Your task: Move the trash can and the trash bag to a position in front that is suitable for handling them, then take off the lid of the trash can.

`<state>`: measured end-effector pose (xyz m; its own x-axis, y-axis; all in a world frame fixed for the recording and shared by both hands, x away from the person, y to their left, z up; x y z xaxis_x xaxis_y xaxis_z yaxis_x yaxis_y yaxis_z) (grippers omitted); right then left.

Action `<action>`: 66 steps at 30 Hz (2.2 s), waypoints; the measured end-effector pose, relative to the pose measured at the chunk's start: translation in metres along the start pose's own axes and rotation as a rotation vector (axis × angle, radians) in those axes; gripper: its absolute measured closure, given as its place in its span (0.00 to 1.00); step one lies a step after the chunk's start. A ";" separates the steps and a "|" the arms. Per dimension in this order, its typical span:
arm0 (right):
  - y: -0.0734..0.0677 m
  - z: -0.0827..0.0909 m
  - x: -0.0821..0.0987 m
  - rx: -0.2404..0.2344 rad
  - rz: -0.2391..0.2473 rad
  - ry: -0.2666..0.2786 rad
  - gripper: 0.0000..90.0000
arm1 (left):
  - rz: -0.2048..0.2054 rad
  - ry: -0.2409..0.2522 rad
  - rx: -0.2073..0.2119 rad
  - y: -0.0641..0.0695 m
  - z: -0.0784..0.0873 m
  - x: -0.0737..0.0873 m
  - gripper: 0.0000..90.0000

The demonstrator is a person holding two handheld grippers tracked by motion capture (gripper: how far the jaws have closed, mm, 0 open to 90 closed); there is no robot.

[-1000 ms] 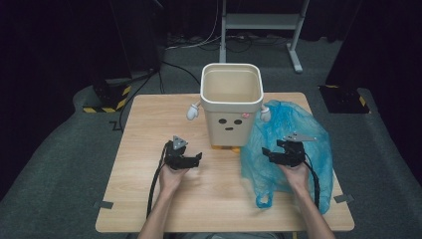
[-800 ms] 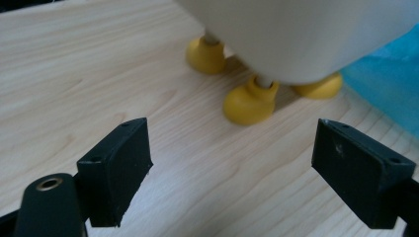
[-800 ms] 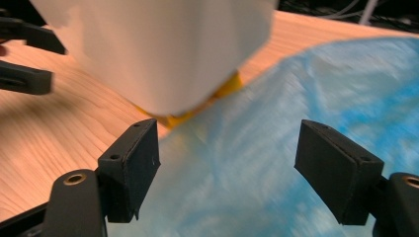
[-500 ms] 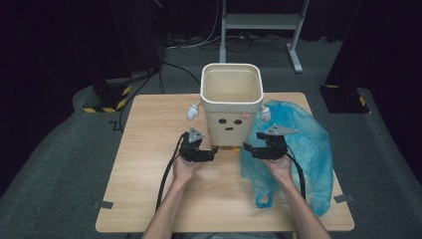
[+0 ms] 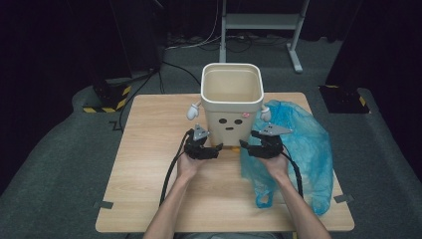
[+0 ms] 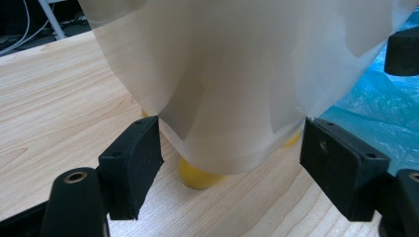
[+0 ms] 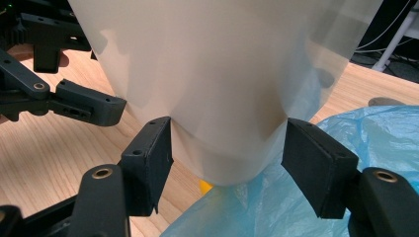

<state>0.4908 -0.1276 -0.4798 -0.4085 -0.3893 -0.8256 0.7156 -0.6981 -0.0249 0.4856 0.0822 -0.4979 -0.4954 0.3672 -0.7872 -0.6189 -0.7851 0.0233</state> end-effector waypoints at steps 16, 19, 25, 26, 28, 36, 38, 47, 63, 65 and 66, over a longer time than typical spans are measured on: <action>0.003 0.004 0.001 0.012 -0.016 0.017 0.41 | -0.011 0.004 0.000 0.003 -0.003 -0.001 0.29; 0.003 0.004 0.001 0.013 -0.024 0.016 0.41 | -0.012 0.003 -0.001 0.003 -0.004 -0.001 0.29; 0.003 0.004 0.001 0.014 -0.014 0.013 0.40 | -0.019 -0.002 0.000 0.003 -0.004 -0.001 0.29; 0.002 0.004 0.001 0.015 -0.010 0.012 0.40 | -0.016 -0.006 0.004 0.002 -0.004 0.000 0.29; 0.002 0.006 0.002 0.020 -0.005 0.007 0.38 | -0.008 -0.017 -0.001 0.002 -0.005 0.000 0.25; 0.026 0.027 0.021 0.050 -0.089 0.022 0.37 | 0.035 -0.017 -0.036 -0.006 0.013 0.006 0.28; 0.035 0.033 0.028 0.067 -0.124 0.025 0.37 | 0.046 -0.022 -0.037 -0.009 0.018 0.007 0.28; 0.073 0.024 0.062 0.215 -0.244 -0.088 0.38 | 0.077 -0.021 -0.069 -0.018 0.047 0.008 0.30; 0.085 -0.002 0.087 0.302 -0.250 -0.204 0.39 | 0.097 -0.045 -0.015 -0.023 0.074 -0.001 0.34; 0.085 -0.002 0.087 0.307 -0.245 -0.213 0.39 | 0.100 -0.025 -0.045 -0.024 0.081 -0.003 0.35; 0.083 -0.005 0.087 0.320 -0.218 -0.234 0.39 | 0.097 -0.012 -0.076 -0.026 0.087 -0.005 0.36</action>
<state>0.5169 -0.2164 -0.5562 -0.6739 -0.3121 -0.6697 0.4022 -0.9153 0.0218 0.4515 0.1441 -0.4410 -0.5584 0.2934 -0.7759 -0.5200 -0.8526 0.0518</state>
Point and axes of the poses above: each handheld gripper's, and its own axes: z roughly backward along the jaws, x roughly out of its underside, y roughly to its right, the point moved 5 cm from there along -z, roughly forward along the jaws, and after that the axes turned 7 degrees about -y, right-handed, at the moved point
